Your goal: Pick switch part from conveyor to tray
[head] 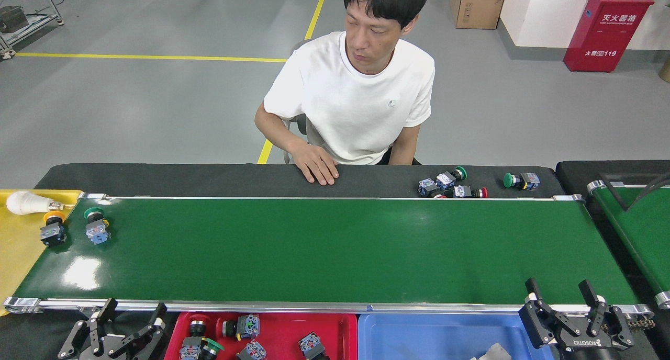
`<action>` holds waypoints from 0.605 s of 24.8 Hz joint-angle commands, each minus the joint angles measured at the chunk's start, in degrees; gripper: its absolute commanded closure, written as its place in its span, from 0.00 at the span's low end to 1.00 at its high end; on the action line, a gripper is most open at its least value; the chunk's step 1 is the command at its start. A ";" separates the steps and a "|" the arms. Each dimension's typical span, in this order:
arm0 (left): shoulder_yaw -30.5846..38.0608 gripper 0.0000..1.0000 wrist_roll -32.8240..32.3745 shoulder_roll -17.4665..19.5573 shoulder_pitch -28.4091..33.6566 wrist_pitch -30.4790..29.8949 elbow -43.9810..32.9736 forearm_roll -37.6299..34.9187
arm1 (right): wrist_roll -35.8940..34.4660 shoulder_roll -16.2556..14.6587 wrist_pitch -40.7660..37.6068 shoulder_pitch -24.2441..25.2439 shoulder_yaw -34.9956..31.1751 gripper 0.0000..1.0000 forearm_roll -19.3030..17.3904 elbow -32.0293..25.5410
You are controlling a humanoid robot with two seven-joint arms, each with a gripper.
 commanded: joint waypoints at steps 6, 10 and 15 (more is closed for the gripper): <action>1.15 0.00 1.24 4.22 1.47 0.61 1.00 4.15 | 2.68 0.25 -0.27 -0.25 -2.53 0.00 -0.13 -0.60; 1.07 0.00 2.12 7.47 2.71 1.05 1.70 7.58 | 2.85 0.34 -0.27 -0.25 -4.11 0.00 -0.22 -0.60; -4.56 0.00 2.20 7.03 4.90 8.52 -2.25 7.67 | 2.94 0.60 -0.27 -0.08 -7.98 0.00 -0.13 -0.77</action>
